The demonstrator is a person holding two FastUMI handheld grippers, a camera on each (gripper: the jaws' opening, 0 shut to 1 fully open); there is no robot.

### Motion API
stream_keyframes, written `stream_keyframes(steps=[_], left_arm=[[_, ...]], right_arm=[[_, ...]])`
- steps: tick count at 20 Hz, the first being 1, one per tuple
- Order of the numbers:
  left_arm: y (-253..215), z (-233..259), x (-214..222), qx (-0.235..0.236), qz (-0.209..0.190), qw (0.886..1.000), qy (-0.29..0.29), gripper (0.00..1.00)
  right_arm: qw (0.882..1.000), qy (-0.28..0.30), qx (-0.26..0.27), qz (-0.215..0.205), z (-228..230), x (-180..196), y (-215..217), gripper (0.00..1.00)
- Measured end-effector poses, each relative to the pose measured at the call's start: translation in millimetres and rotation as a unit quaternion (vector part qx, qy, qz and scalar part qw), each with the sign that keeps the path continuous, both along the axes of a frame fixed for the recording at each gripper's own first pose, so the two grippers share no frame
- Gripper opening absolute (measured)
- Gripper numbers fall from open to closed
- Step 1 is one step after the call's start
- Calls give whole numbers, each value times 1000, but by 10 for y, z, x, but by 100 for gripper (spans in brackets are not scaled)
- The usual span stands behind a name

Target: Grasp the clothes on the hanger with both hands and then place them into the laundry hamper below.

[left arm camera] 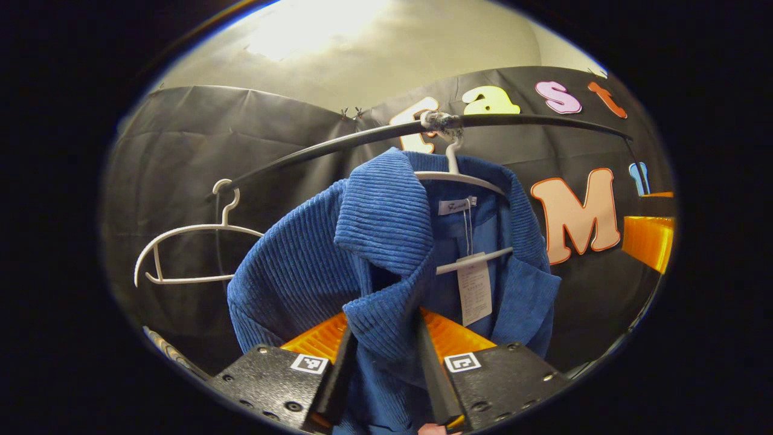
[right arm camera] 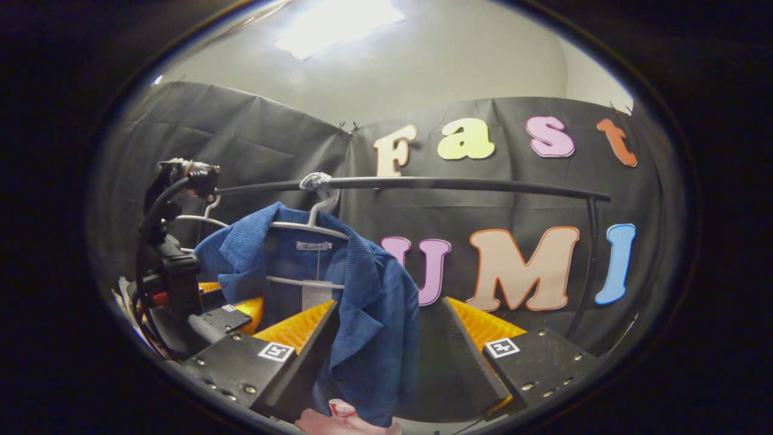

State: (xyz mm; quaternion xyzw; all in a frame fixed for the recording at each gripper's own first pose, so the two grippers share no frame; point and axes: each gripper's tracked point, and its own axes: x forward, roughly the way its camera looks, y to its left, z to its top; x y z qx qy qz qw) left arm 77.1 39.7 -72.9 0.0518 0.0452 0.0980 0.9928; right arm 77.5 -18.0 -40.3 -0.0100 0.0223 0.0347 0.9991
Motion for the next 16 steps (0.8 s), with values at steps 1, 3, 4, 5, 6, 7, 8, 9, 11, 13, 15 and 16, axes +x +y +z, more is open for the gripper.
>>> stream_keyframes(steps=[1, 3, 4, 5, 6, 7, 8, 9, 11, 13, 15, 16], left_arm=[[35, -8, 30, -3, -1, 1000, 1, 51], [80, -18, 55, -10, -6, 1000, 4, 35], [97, -17, 55, -12, -8, 1000, 5, 28], [119, -22, 49, -13, -10, 1000, 5, 20], [132, -7, 51, -14, -12, 1000, 6, 11], [133, -10, 52, -14, -16, 1000, 8, 8], [125, 7, 54, -13, -23, 1000, 10, 2], [126, -1, 41, -12, -29, 999, 12, 1], [125, 20, 12, -10, -42, 999, 15, 2], [130, 31, 1, -9, -52, 998, 17, 2], [111, 45, -25, -10, -66, 998, 19, 2], [101, 48, -45, -12, -74, 997, 20, 2]], right_arm=[[1000, 1, 1, 4, -24, 36, 38, 99], [1000, 4, 4, 12, -89, 120, 120, 99], [1000, 8, 6, 16, -140, 168, 181, 99], [1000, 11, 8, 19, -184, 220, 237, 99], [1000, 14, 9, 21, -234, 287, 293, 99], [1000, 17, 9, 21, -283, 351, 326, 99], [1000, 20, 10, 18, -349, 422, 362, 99], [1000, 23, 11, 14, -408, 491, 382, 99], [999, 29, 16, 4, -523, 647, 425, 96], [999, 34, 20, -6, -646, 816, 462, 99], [999, 41, 23, -10, -769, 940, 522, 100], [999, 45, 23, -12, -826, 993, 543, 99]])
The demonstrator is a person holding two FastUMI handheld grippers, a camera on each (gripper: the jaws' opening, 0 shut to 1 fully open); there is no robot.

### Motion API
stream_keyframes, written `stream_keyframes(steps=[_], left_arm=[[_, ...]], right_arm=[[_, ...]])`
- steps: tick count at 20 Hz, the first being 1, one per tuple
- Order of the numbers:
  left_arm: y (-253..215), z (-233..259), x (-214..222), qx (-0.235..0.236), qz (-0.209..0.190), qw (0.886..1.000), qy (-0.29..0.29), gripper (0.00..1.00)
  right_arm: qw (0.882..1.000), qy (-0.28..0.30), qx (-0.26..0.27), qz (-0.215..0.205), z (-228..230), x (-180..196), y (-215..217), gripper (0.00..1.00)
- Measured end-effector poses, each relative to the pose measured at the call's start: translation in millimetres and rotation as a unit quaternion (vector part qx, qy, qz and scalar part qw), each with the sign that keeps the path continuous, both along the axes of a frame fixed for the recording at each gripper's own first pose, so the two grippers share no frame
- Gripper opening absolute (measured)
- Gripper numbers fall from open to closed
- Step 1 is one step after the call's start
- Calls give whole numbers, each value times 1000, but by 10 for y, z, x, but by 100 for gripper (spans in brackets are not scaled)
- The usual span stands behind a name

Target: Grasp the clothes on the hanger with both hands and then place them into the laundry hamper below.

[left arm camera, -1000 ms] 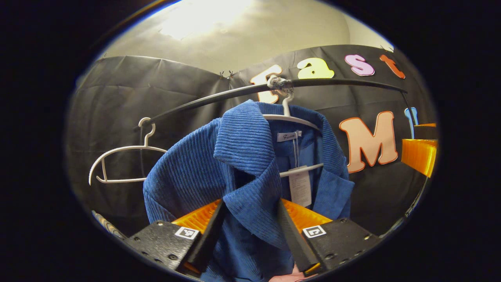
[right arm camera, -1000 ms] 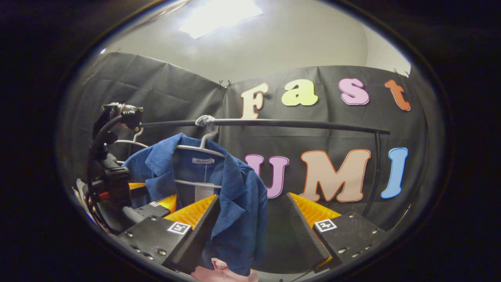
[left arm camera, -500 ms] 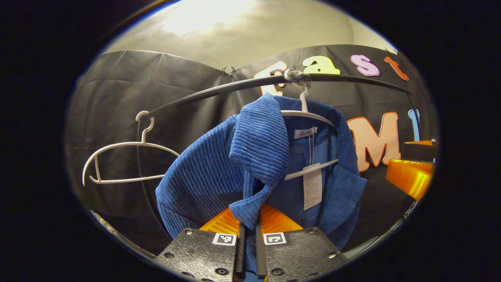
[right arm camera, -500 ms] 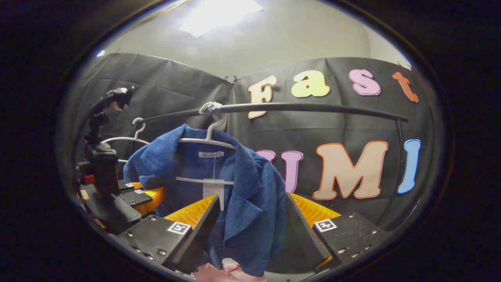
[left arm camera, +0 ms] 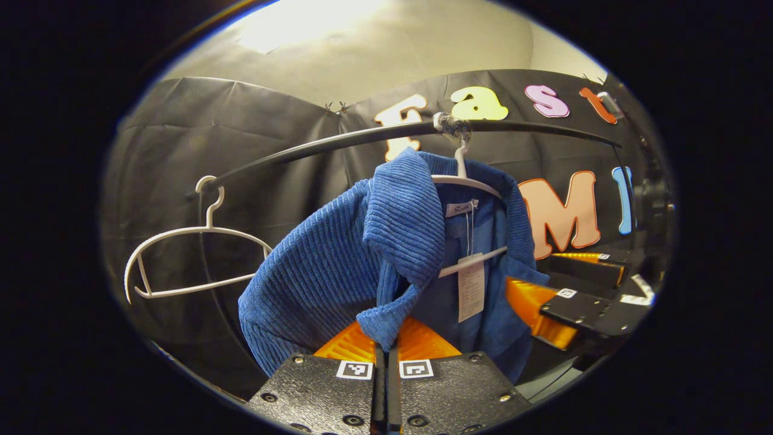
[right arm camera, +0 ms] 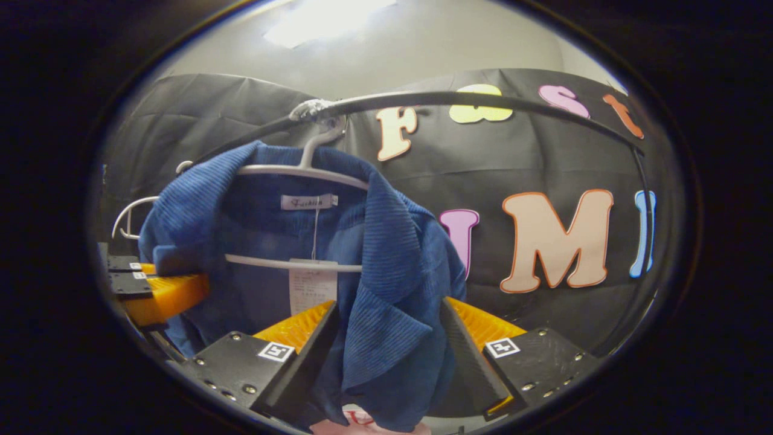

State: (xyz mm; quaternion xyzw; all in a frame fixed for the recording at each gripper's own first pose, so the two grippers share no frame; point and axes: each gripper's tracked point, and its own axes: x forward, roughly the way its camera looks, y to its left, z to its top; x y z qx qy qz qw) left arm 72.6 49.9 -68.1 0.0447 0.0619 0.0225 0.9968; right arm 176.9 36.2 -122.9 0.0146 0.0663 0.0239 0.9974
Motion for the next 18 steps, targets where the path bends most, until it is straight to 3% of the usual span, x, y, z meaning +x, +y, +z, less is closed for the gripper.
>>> stream_keyframes(steps=[2, 5, 6, 8, 9, 11, 12, 13, 14, 18], left_arm=[[-18, 7, -51, -9, -14, 1000, 2, 2], [-73, 5, -122, -18, -35, 999, 5, 2], [-81, 20, -133, -17, -38, 999, 4, 2], [-111, 34, -196, -17, -46, 999, 7, 4], [-135, 40, -216, -17, -50, 999, 9, 7], [-178, 38, -254, -18, -57, 998, 10, 4], [-183, 39, -262, -17, -57, 998, 12, 6], [-192, 40, -271, -18, -58, 998, 13, 7], [-200, 64, -292, -21, -59, 998, 13, 9], [-241, 241, -348, -41, -65, 997, 4, 5]], right_arm=[[1000, 10, -8, -6, -141, 92, 8, 96], [999, 32, -19, -6, -330, 180, -20, 99], [999, 38, -20, -9, -393, 226, -46, 95], [998, 50, -19, -14, -466, 237, -107, 67], [998, 57, -17, -16, -497, 249, -130, 46], [997, 63, -16, -35, -479, 228, -236, 19], [997, 64, -14, -41, -463, 222, -272, 22], [997, 66, -14, -48, -450, 217, -329, 13], [996, 67, -16, -55, -425, 201, -399, 14], [995, 55, -34, -76, -291, 179, -625, 14]])
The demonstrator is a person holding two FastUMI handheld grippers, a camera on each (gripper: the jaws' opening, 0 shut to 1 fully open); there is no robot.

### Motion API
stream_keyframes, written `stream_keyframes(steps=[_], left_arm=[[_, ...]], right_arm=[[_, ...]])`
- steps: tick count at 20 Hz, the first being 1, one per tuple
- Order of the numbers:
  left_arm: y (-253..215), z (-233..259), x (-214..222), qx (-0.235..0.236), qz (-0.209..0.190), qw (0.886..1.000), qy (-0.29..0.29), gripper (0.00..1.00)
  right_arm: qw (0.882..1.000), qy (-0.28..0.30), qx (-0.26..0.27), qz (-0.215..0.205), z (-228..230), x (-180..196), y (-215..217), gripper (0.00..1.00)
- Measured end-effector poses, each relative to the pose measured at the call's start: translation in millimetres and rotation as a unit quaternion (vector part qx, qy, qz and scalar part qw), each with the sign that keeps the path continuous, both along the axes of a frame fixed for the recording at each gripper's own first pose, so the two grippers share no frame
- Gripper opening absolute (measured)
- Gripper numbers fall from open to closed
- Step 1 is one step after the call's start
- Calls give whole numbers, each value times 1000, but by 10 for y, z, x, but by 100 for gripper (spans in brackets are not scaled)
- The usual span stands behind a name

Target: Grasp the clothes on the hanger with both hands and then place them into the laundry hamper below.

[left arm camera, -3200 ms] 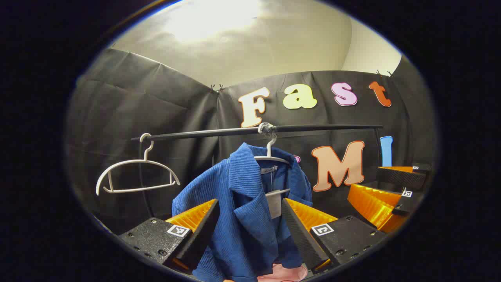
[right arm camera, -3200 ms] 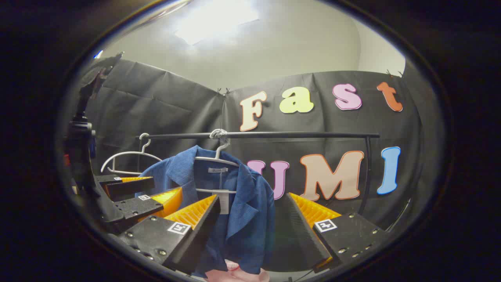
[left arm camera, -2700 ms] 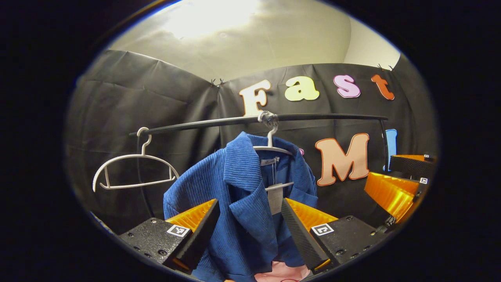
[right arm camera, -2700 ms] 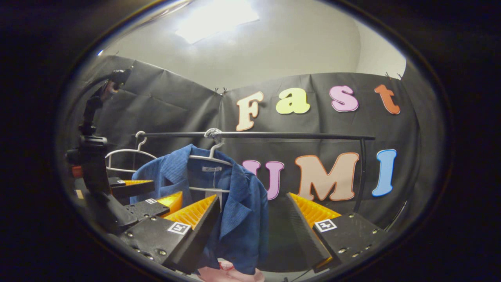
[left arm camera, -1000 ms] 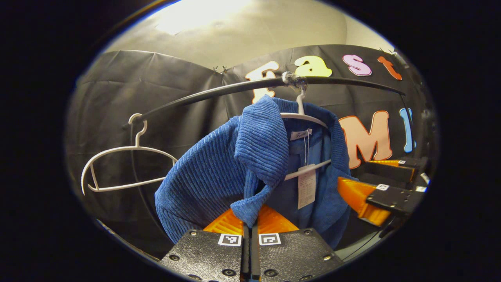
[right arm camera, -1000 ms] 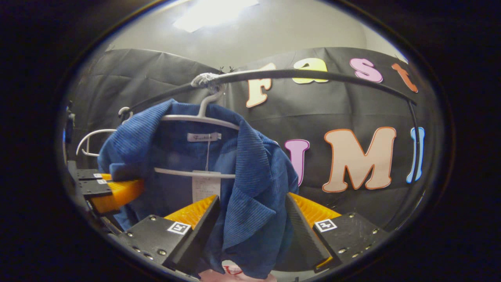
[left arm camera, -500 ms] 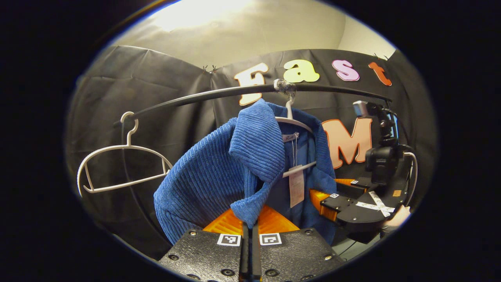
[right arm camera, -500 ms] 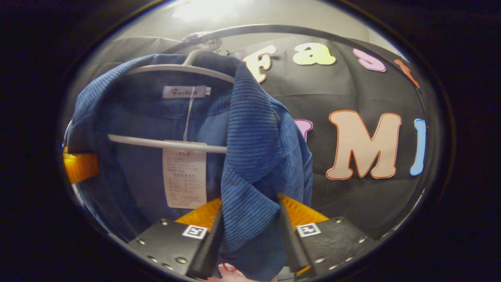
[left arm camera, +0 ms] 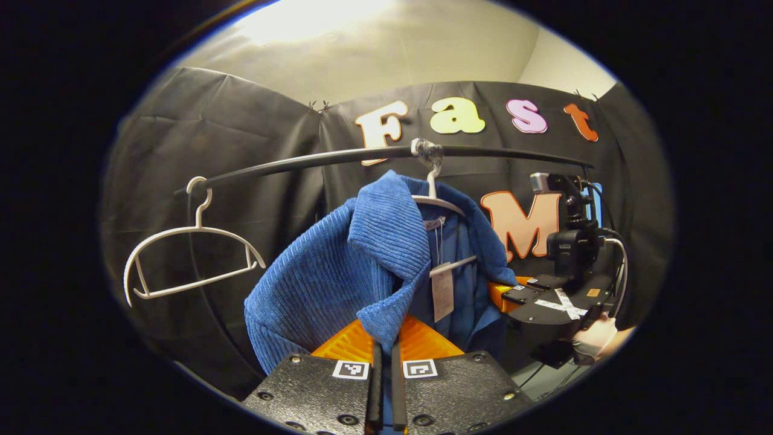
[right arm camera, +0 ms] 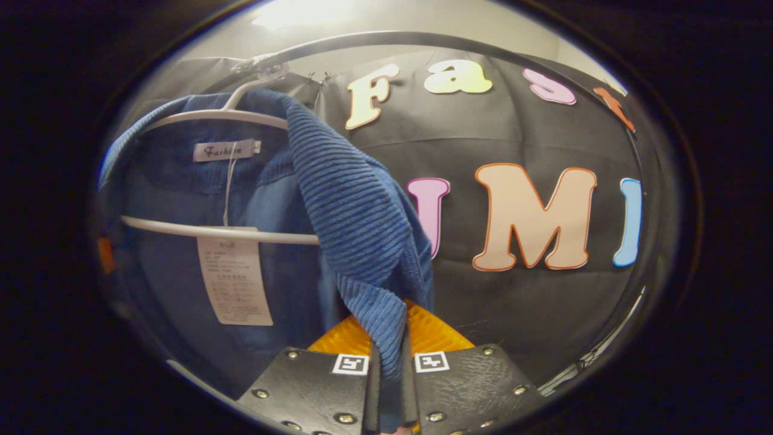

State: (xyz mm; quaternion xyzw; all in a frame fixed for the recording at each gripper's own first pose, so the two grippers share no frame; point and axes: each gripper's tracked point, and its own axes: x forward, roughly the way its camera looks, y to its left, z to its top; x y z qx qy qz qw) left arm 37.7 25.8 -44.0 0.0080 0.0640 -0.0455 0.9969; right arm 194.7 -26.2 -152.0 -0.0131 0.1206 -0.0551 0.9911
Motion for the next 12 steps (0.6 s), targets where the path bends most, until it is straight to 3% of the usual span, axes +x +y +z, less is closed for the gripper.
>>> stream_keyframes(steps=[12], left_arm=[[301, 554, -189, -14, 30, 999, -22, 2]], right_arm=[[998, -42, -21, -33, 438, 276, -478, 13]])
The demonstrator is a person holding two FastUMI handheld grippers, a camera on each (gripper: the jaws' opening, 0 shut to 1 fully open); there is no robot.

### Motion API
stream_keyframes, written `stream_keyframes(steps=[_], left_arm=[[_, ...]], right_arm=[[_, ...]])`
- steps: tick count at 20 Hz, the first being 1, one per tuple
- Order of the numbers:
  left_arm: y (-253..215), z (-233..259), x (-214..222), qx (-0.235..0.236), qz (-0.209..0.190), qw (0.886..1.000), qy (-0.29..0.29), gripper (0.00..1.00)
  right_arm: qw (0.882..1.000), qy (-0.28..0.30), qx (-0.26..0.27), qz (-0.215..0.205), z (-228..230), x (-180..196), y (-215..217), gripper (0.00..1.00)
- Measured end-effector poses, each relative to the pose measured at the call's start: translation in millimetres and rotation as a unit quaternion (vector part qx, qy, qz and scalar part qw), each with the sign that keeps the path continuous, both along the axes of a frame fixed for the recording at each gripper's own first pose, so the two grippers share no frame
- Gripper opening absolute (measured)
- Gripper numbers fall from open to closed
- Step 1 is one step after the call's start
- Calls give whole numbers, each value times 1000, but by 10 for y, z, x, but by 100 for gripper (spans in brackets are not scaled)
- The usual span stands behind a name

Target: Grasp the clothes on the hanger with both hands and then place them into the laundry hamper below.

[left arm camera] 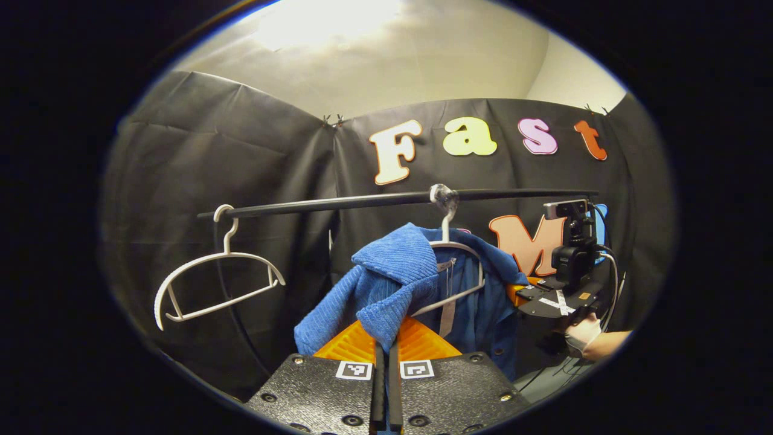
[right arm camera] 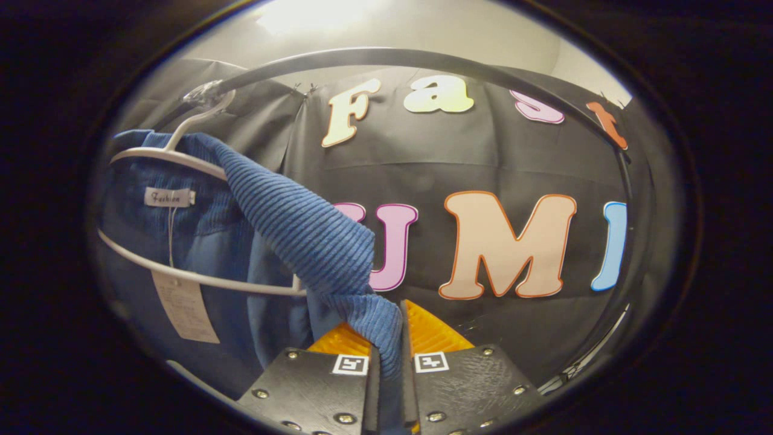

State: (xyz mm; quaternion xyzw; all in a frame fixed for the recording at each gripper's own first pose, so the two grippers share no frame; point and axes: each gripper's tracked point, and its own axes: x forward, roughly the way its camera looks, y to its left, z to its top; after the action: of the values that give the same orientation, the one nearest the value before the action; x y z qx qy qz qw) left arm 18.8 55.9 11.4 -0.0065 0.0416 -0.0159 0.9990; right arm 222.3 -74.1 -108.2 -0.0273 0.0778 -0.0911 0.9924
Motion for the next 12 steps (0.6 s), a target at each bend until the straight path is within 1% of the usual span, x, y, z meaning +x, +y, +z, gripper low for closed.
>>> stream_keyframes(steps=[2, 3, 5, 7, 8, 9, 11, 12], left_arm=[[73, 93, -11, -1, 2, 1000, -4, 3], [93, 154, -16, -1, -2, 1000, -8, 2], [133, 259, -48, -1, -9, 1000, -11, 3], [219, 368, -54, 12, -7, 1000, -16, 4], [270, 401, -51, 23, -4, 1000, -17, 1], [303, 427, -51, 28, -3, 1000, -14, 1], [356, 470, -46, 4, -2, 1000, -7, 4], [401, 484, -39, -9, 1, 1000, -3, 3]], right_arm=[[1000, -6, -2, -2, 38, 60, -32, 13], [1000, -9, -2, -3, 62, 88, -41, 13], [1000, -16, -3, -6, 104, 137, -65, 13], [1000, -27, -1, -9, 149, 208, -99, 13], [1000, -30, 2, -10, 164, 246, -115, 13], [999, -32, 7, -11, 176, 271, -121, 13], [999, -36, 6, -11, 205, 319, -128, 13], [999, -41, -2, -10, 235, 344, -132, 13]])
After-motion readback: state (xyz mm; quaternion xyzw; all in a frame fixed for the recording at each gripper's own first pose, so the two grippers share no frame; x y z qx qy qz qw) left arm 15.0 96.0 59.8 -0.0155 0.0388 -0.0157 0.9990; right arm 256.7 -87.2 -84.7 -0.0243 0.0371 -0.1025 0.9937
